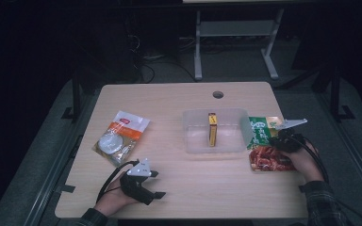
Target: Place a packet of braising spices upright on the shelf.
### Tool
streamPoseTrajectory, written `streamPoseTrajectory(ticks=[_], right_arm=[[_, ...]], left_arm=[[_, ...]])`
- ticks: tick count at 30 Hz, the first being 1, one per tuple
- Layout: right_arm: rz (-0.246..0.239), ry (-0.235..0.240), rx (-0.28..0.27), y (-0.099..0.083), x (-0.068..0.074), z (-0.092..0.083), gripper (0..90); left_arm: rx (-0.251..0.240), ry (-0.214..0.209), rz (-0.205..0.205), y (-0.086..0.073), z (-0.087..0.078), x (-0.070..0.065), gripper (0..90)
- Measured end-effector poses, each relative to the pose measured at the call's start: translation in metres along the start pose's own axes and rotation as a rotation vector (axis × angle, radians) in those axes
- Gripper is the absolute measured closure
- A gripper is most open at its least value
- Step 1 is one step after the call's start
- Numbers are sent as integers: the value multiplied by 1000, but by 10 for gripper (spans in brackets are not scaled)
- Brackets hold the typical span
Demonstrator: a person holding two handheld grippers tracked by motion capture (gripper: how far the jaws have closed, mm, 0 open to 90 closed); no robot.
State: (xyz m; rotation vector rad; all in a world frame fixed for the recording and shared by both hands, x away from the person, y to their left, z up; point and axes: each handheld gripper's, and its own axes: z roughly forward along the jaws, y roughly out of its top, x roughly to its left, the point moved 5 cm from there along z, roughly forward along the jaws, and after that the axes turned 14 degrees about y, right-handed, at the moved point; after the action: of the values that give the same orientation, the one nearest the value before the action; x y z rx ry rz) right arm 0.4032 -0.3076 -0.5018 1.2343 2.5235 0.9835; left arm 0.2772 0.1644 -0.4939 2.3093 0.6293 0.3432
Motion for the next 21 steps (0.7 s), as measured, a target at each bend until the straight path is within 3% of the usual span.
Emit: streamPoseTrajectory(ticks=[16,21], right_arm=[[-30,31,43,-24,33,-17,900],[-43,60,47,-30,47,-22,900]], left_arm=[[7,-8,4,0,2,-3,196],[3,-12,-2,1,2,-4,196]])
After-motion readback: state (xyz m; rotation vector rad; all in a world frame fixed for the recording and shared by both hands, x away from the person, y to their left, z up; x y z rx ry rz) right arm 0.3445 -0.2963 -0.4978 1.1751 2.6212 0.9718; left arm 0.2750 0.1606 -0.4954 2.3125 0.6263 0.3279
